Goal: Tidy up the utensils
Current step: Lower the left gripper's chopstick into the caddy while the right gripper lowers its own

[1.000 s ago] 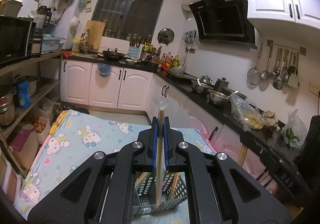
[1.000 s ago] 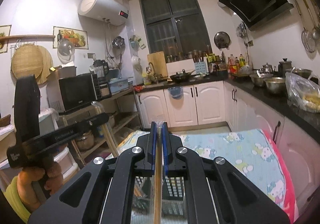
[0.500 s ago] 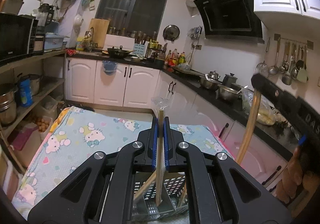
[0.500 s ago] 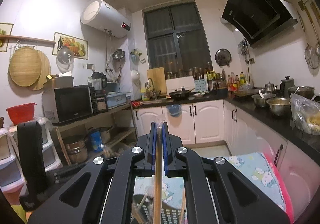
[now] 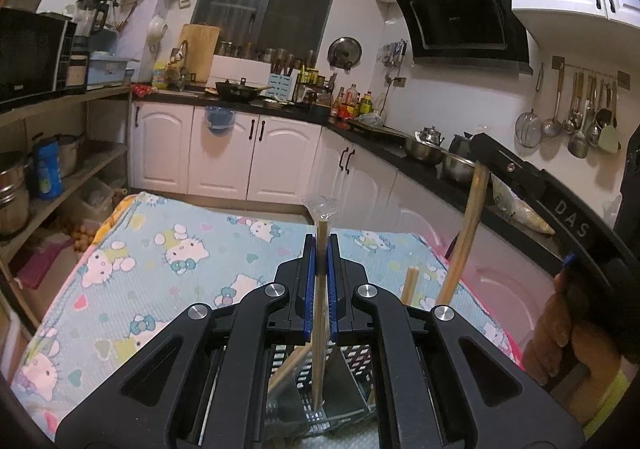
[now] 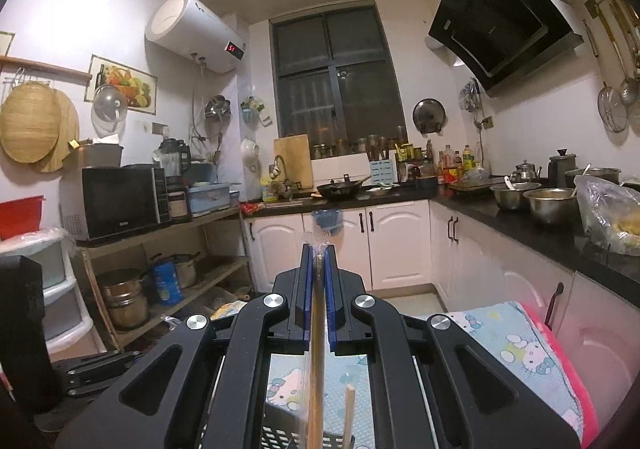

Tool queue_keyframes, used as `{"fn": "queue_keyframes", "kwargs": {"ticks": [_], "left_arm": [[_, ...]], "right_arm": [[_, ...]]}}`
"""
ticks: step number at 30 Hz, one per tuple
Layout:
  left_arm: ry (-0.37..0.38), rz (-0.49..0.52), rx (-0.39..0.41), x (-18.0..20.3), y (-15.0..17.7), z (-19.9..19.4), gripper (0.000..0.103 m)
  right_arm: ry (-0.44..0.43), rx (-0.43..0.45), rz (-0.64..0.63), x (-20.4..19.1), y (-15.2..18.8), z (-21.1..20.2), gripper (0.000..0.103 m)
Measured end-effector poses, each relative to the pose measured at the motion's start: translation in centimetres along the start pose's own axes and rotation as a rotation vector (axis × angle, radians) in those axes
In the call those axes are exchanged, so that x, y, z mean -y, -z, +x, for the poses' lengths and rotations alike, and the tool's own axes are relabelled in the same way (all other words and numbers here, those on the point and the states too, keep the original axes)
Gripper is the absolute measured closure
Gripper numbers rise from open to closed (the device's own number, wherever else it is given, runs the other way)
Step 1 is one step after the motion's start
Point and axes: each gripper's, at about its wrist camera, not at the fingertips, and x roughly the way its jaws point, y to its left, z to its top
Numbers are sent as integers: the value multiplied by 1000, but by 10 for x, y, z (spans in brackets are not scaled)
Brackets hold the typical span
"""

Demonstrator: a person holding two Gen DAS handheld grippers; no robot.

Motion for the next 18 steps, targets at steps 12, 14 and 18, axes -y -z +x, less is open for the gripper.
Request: {"fn": "queue_keyframes", "kwargs": {"ticks": [12, 14, 18], "left_arm": [[9, 8, -29, -3, 18, 8, 102], [7, 8, -36, -5, 21, 9, 102], [1, 4, -42, -8, 25, 11, 102]], "right_arm": [[7, 2, -15, -7, 33, 8, 97], [12, -1, -15, -8, 39, 10, 97], [17, -2, -11, -9, 51, 11, 97]]}}
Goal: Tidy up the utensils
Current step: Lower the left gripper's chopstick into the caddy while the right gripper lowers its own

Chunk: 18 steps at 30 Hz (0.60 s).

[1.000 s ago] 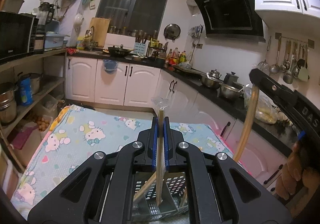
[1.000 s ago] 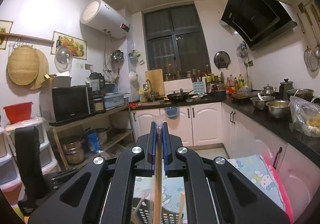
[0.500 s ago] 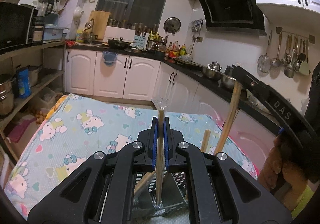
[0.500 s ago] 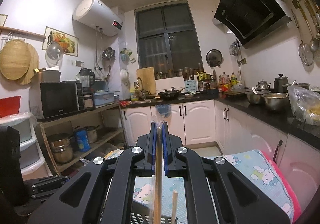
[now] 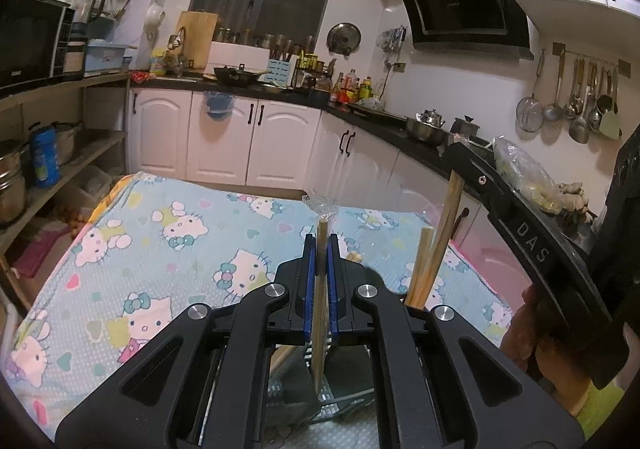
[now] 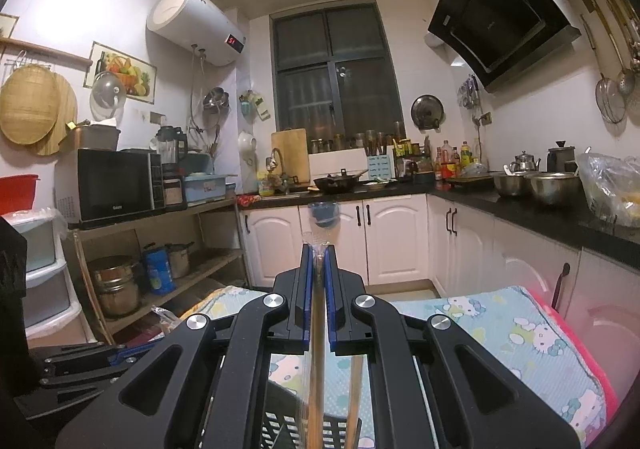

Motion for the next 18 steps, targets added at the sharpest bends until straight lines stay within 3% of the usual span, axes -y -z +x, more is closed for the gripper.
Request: {"fn": "queue_keyframes", "kwargs": {"ticks": [8, 18], "left_arm": [[2, 9, -15, -2, 5, -1, 102], [-23, -23, -47, -12, 12, -9, 99]], "right_arm": [[0, -33, 3, 1, 10, -2, 96], [-8, -101, 31, 9, 21, -22, 78]]}}
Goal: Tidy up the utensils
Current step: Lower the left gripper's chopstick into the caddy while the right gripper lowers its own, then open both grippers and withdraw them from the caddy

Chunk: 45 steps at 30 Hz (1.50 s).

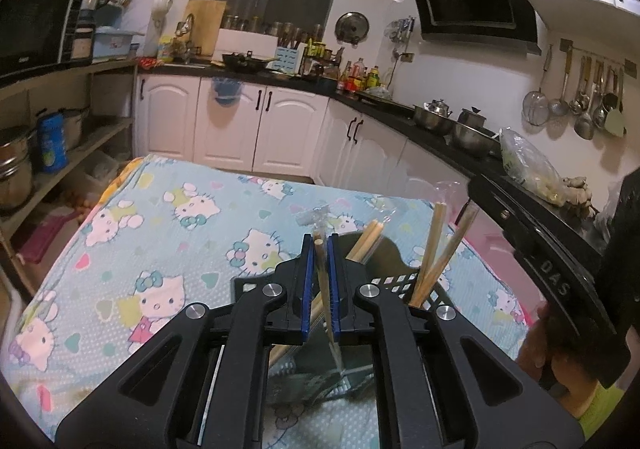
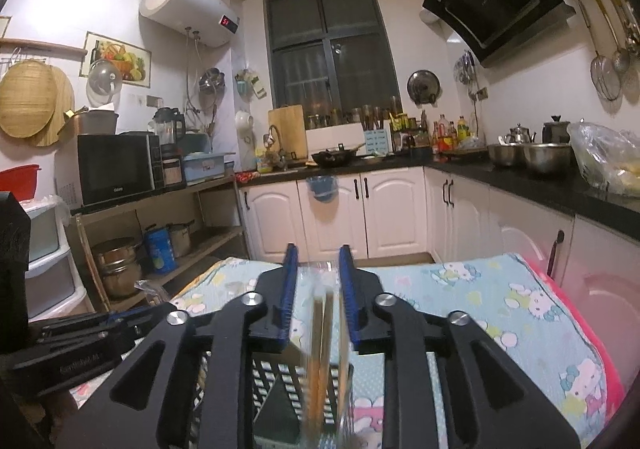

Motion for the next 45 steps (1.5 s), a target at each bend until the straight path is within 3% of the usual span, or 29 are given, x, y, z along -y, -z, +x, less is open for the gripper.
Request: {"fn": "queue_keyframes", "kwargs": {"ticks": [18, 30, 38, 45], "left_arm": [[-31, -31, -35, -3, 18, -41, 58], [-61, -42, -34, -5, 32, -72, 26], [-62, -76, -42, -16, 47, -90, 18], [-79, -91, -49, -25, 56, -104, 18]], "right_arm": [[0, -124, 39, 0, 14, -41, 45], [-8, -178, 26, -8, 23, -78, 34], [10, -194, 24, -10, 28, -99, 32], [14, -206, 21, -10, 31, -114, 32]]}}
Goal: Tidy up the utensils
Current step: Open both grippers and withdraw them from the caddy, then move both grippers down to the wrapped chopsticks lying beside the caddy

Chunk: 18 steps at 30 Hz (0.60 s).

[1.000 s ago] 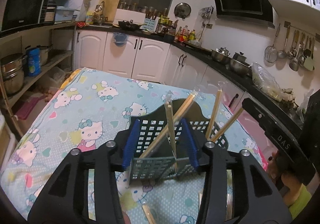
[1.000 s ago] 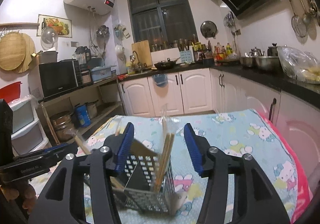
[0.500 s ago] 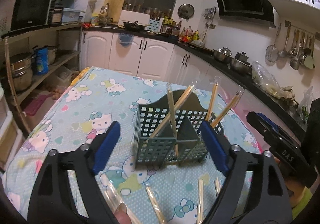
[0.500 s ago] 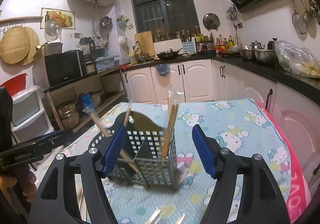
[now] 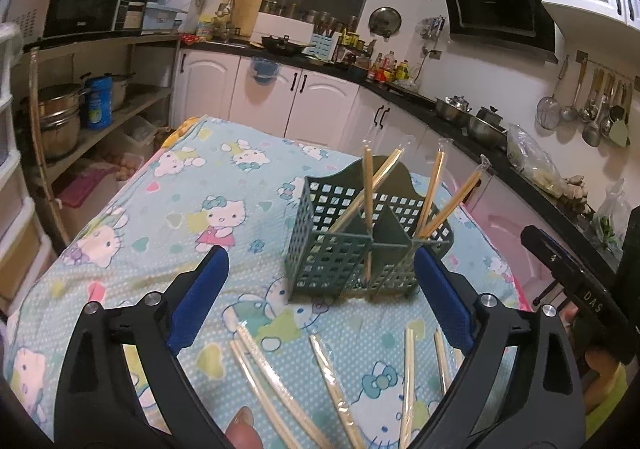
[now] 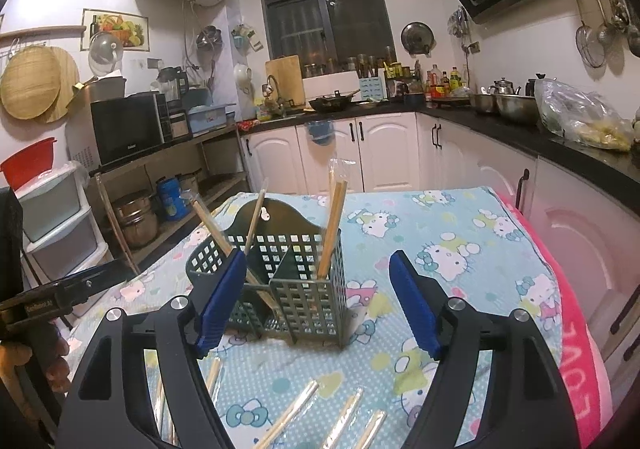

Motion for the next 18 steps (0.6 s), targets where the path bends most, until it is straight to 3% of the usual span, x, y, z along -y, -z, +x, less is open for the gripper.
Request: {"fn": "queue_keyframes", "kwargs": {"ticks": [18], "left_arm": [[-42, -49, -71, -36, 34, -9, 18]], "right_arm": [[-51, -126, -66, -31, 34, -3, 32]]}}
